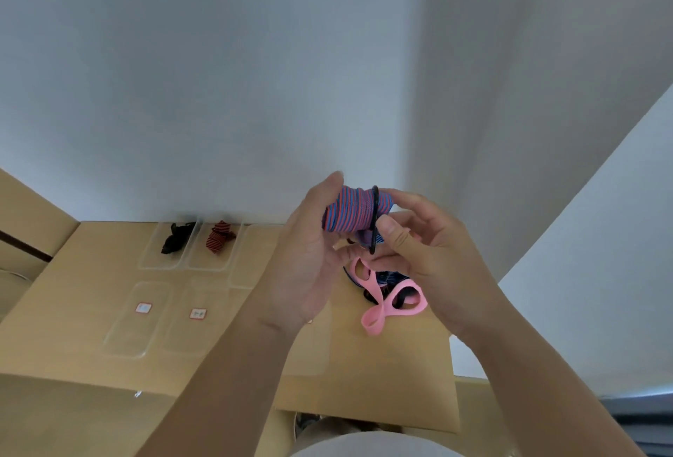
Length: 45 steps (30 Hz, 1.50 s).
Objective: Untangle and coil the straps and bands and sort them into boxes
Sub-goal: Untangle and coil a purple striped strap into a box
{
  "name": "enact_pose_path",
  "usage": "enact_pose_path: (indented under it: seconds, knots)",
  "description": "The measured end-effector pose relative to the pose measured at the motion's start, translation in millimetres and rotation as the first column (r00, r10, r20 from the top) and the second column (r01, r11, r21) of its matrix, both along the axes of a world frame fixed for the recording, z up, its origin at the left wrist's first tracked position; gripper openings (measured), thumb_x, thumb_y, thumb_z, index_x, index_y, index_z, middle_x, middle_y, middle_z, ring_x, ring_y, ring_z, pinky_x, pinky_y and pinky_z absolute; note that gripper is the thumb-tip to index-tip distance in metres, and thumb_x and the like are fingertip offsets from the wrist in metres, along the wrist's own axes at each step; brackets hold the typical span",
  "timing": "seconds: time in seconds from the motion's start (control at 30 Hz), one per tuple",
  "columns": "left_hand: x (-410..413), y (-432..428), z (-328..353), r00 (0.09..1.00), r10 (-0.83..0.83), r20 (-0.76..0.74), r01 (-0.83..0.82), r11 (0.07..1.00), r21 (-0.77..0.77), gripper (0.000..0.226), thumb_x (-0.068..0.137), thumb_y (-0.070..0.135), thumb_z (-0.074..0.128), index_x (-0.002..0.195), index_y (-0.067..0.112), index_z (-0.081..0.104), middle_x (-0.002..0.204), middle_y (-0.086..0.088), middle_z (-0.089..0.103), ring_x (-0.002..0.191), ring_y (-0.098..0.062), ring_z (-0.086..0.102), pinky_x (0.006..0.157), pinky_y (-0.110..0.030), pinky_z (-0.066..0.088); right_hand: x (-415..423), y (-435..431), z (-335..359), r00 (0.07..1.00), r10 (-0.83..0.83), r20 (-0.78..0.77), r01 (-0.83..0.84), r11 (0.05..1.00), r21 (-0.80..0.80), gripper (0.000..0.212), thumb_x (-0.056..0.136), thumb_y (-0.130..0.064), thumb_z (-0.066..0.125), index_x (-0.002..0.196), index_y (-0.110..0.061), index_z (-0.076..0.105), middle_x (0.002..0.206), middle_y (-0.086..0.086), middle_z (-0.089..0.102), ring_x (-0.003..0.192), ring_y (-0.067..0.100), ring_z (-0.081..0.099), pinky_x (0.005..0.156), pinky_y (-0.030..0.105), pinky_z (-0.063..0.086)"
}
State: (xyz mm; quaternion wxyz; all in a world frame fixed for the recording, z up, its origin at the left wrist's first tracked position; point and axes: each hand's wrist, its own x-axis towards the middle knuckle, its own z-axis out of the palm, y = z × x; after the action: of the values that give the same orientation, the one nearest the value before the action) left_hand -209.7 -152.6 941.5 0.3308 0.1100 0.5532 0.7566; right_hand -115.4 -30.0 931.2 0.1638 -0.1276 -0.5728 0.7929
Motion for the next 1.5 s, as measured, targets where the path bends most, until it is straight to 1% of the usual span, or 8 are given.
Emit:
enact_pose_path:
  seconds: [0.1, 0.23, 0.37, 0.63, 0.93, 1.07, 1.23, 1.5]
  knots:
    - [-0.9, -16.9, -10.2, 0.999, -0.007, -0.034, 0.006, 0.999, -0.052, 0.06, 0.087, 0.036, 0.065, 0.125, -0.01, 0.055, 0.089, -0.015, 0.064, 0.067, -0.026, 0.058, 0.061, -0.033, 0.047, -3.9, -1.8, -14.6, 0.996, 0.05, 0.069, -0.049, 0.999, -0.021, 0.024, 0.097, -0.012, 0.06, 0.119, -0.021, 0.069, 0.1, 0.01, 0.069, 0.08, 0.044, 0.071, 0.078, 0.056, 0.058]
    - [-5.2, -40.6, -30.2, 0.992, 0.057, -0.111, -0.072, 0.988, -0.137, 0.042, 0.082, 0.026, 0.069, 0.116, 0.0, 0.063, 0.086, -0.012, 0.068, 0.068, -0.023, 0.063, 0.059, -0.028, 0.048, -16.9, -13.8, -34.3, 0.991, 0.069, 0.11, -0.069, 0.998, 0.001, 0.022, 0.095, -0.018, 0.061, 0.115, -0.02, 0.072, 0.099, 0.005, 0.074, 0.089, 0.033, 0.071, 0.085, 0.045, 0.06]
    - [-16.8, -72.3, -43.9, 0.982, 0.076, -0.171, -0.111, 0.972, -0.205, 0.027, 0.084, 0.018, 0.079, 0.11, 0.019, 0.075, 0.104, -0.003, 0.074, 0.08, -0.018, 0.065, 0.067, -0.025, 0.053, -39.8, -39.6, -45.2, 0.977, 0.131, 0.167, -0.132, 0.991, -0.008, 0.016, 0.097, -0.018, 0.061, 0.11, -0.018, 0.07, 0.092, 0.001, 0.074, 0.077, 0.015, 0.069, 0.069, 0.03, 0.059]
    - [-72.7, -139.0, -64.9, 0.95, 0.31, -0.034, -0.31, 0.927, -0.21, 0.055, 0.07, 0.014, 0.09, 0.116, 0.008, 0.06, 0.097, -0.007, 0.076, 0.082, -0.019, 0.071, 0.077, -0.036, 0.057, -100.1, -104.1, -69.6, 0.953, 0.146, 0.265, -0.14, 0.989, -0.04, 0.007, 0.093, -0.011, 0.067, 0.098, -0.011, 0.064, 0.089, 0.006, 0.074, 0.081, 0.022, 0.072, 0.075, 0.039, 0.056]
    - [-189.0, -229.2, -103.2, 0.993, -0.021, 0.115, 0.053, 0.959, -0.277, 0.024, 0.098, 0.011, 0.063, 0.12, 0.018, 0.07, 0.101, -0.001, 0.077, 0.087, -0.016, 0.073, 0.074, -0.032, 0.061, -188.0, -206.5, -100.4, 0.875, 0.168, 0.454, -0.299, 0.925, 0.235, 0.075, 0.078, -0.008, 0.084, 0.136, -0.038, 0.048, 0.105, 0.005, 0.07, 0.083, 0.019, 0.075, 0.074, 0.041, 0.058]
    - [-232.7, -256.7, -135.3, 0.977, -0.119, 0.177, 0.169, 0.94, -0.298, 0.027, 0.098, 0.009, 0.064, 0.124, 0.011, 0.069, 0.099, -0.007, 0.078, 0.086, -0.019, 0.073, 0.079, -0.035, 0.062, -223.7, -242.4, -128.3, 0.829, 0.133, 0.544, -0.416, 0.796, 0.44, 0.105, 0.069, -0.023, 0.09, 0.15, -0.047, 0.028, 0.101, -0.007, 0.069, 0.08, 0.006, 0.07, 0.061, 0.017, 0.05]
    - [-268.6, -270.0, -159.8, 0.957, -0.154, 0.245, 0.222, 0.933, -0.282, 0.021, 0.096, 0.009, 0.068, 0.117, 0.005, 0.069, 0.107, -0.02, 0.075, 0.088, -0.025, 0.074, 0.084, -0.041, 0.06, -253.8, -270.0, -147.5, 0.856, -0.069, 0.513, -0.325, 0.699, 0.636, 0.087, 0.068, -0.027, 0.086, 0.14, -0.032, 0.038, 0.116, -0.018, 0.055, 0.09, -0.001, 0.061, 0.072, 0.006, 0.043]
    - [-342.2, -255.0, -174.7, 0.906, -0.173, 0.387, 0.285, 0.924, -0.256, 0.03, 0.098, 0.003, 0.053, 0.126, -0.002, 0.061, 0.116, -0.022, 0.071, 0.093, -0.029, 0.07, 0.087, -0.041, 0.059, -298.2, -248.8, -164.7, 0.815, -0.228, 0.532, -0.353, 0.533, 0.769, 0.072, 0.066, -0.034, 0.079, 0.13, -0.03, 0.045, 0.108, -0.011, 0.058, 0.081, 0.002, 0.053, 0.071, 0.031, 0.047]
